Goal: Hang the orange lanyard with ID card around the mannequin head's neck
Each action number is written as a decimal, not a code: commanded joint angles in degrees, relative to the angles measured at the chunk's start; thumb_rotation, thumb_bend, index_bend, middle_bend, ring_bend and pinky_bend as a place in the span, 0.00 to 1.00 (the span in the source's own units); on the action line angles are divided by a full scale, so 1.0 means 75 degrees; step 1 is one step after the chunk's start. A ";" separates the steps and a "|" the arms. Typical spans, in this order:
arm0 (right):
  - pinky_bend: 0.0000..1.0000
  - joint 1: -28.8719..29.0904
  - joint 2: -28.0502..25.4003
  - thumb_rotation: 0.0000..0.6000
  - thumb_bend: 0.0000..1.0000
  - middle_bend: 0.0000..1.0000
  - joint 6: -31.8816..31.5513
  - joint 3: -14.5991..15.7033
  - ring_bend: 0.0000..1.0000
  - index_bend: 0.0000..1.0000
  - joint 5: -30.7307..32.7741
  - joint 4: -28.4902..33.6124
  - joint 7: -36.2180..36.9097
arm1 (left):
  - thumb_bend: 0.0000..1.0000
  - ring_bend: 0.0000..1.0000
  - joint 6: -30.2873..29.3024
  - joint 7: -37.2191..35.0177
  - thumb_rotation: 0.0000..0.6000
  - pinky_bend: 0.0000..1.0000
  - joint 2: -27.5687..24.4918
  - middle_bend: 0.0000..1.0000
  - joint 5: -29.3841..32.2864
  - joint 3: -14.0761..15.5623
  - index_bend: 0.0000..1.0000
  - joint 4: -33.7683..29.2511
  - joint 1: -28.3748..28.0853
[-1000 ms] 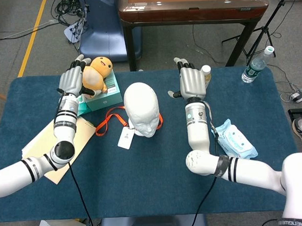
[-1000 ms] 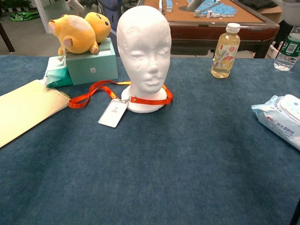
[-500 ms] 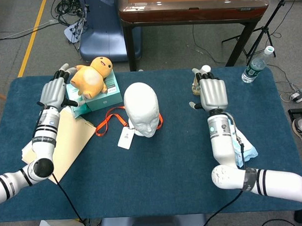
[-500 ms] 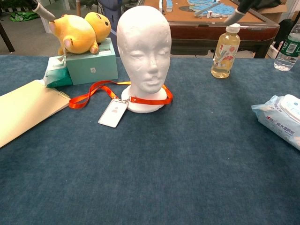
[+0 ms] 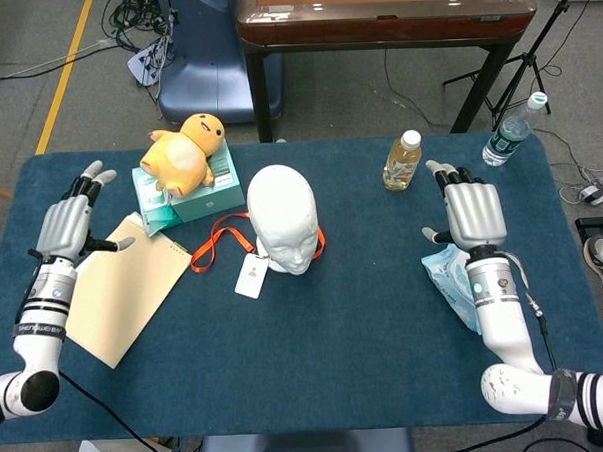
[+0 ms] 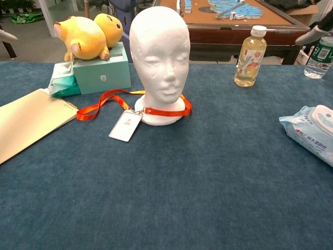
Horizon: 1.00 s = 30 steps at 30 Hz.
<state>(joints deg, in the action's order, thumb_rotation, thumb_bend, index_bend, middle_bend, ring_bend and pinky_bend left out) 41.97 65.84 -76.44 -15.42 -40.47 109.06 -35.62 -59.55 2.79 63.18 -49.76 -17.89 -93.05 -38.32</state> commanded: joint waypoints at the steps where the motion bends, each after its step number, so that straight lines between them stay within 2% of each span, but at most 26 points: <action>1: 0.35 -0.0497 -0.0297 1.00 0.10 0.22 -0.0094 0.0384 0.20 0.13 -0.0560 0.0035 0.0447 | 0.01 0.00 -0.0298 -0.0639 1.00 0.14 -0.0166 0.01 -0.0766 0.0395 0.05 -0.0131 0.0594; 8: 0.35 -0.1384 -0.0425 1.00 0.10 0.22 -0.0411 0.1023 0.20 0.13 -0.1527 -0.0374 0.1157 | 0.01 0.00 -0.0852 -0.1591 1.00 0.14 -0.0193 0.02 -0.1979 0.0998 0.06 0.0089 0.1477; 13: 0.35 -0.2028 -0.0448 1.00 0.10 0.23 -0.0608 0.1455 0.20 0.13 -0.2351 -0.0801 0.1839 | 0.01 0.00 -0.1473 -0.1880 1.00 0.14 -0.0158 0.02 -0.2489 0.1319 0.07 0.0267 0.2091; 21: 0.34 -0.2820 -0.0470 1.00 0.10 0.25 -0.1000 0.1687 0.20 0.13 -0.2998 -0.0963 0.2533 | 0.01 0.00 -0.2390 -0.2006 1.00 0.14 -0.0162 0.02 -0.2997 0.1719 0.08 0.0182 0.2985; 30: 0.34 -0.3474 -0.0608 1.00 0.10 0.26 -0.1336 0.1760 0.20 0.16 -0.3310 -0.0723 0.2779 | 0.01 0.00 -0.3117 -0.1785 1.00 0.14 -0.0266 0.02 -0.3289 0.2133 0.09 -0.0262 0.3849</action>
<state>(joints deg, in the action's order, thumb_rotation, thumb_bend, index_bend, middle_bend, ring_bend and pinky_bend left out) 16.31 61.42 -86.27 -2.31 -64.92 103.48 -15.14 -81.96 -11.02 61.30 -73.91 -2.43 -94.37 -10.32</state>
